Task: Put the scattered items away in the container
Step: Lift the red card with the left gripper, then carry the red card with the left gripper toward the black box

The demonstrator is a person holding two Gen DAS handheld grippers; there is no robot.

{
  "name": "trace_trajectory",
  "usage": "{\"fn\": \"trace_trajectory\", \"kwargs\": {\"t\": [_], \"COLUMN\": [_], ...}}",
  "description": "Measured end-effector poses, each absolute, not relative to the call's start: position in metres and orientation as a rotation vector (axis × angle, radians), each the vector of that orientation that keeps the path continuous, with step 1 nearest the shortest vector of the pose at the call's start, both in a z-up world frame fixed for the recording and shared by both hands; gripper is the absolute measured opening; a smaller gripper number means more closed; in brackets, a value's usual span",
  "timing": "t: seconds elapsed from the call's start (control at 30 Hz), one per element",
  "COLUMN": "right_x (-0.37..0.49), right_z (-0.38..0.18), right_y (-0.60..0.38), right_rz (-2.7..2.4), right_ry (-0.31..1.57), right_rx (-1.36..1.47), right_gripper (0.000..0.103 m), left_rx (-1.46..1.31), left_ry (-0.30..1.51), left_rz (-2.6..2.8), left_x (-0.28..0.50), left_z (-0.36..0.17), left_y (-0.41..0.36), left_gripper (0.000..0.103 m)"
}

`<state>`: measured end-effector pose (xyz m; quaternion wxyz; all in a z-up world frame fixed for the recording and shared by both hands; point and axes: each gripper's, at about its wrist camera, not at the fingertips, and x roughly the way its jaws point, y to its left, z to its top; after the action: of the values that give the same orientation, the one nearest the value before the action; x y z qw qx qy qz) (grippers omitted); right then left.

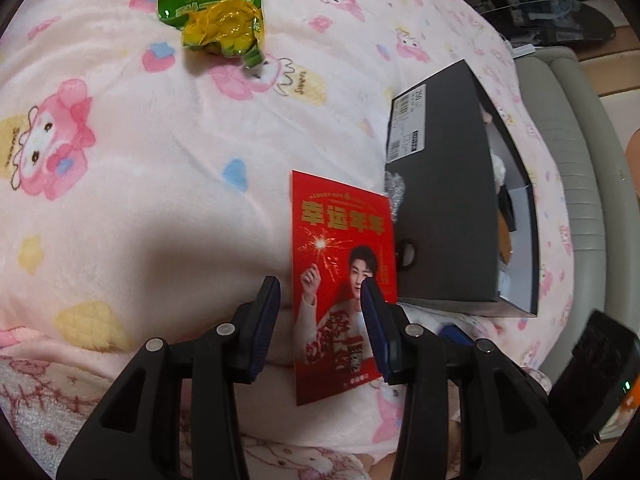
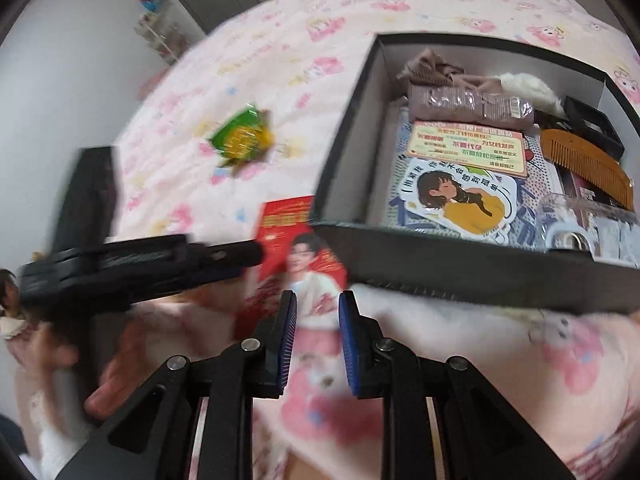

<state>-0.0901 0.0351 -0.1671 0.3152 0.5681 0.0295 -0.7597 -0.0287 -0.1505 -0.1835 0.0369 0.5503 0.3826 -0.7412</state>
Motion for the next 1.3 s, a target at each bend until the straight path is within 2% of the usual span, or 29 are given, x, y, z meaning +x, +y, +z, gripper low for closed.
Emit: {"fn": "trace_trajectory", "kwargs": {"t": [0.2,0.23,0.47,0.6,0.83,1.07,1.2,1.27,1.3], "right_x": [-0.104,-0.102,-0.076,-0.051,-0.029,-0.014,-0.021,-0.028,-0.032], "right_z": [-0.201,-0.199,-0.148,-0.120,-0.130,-0.150,-0.148,-0.145,-0.145], "right_y": [0.026,0.026,0.064,0.091,0.110,0.123,0.134,0.135,0.134], "right_rz": [-1.906,-1.887,-1.876,-1.886,-1.878,-1.799,-1.855,-1.874,-1.882], "right_ry": [-0.037,-0.055,-0.151,-0.141,-0.150,-0.136,-0.130,-0.138,-0.136], "right_rx": [1.590,1.580,1.451,1.375,1.424,1.495,1.491,1.475,1.474], "right_gripper": [0.019,0.022,0.022,0.022,0.022,0.022,0.022,0.022,0.022], "left_rx": [1.758,1.771,1.678,1.644,1.708,1.833,1.777,1.741,1.704], "left_ry": [1.156,1.147,1.013,0.875,0.838,0.875,0.858,0.814,0.708], "left_rz": [-2.264,-2.274,-2.480,-2.559,-2.543,-2.514,-2.476,-2.473,-2.488], "left_x": [-0.037,-0.037,-0.010,0.011,0.034,0.040,0.040,0.038,0.037], "left_z": [-0.195,-0.194,-0.150,-0.124,-0.112,-0.126,-0.128,-0.127,-0.123], "left_y": [-0.143,-0.141,-0.116,-0.090,-0.066,-0.044,-0.055,-0.060,-0.059], "left_gripper": [0.044,0.045,0.043,0.043,0.043,0.044,0.044,0.044,0.044]}}
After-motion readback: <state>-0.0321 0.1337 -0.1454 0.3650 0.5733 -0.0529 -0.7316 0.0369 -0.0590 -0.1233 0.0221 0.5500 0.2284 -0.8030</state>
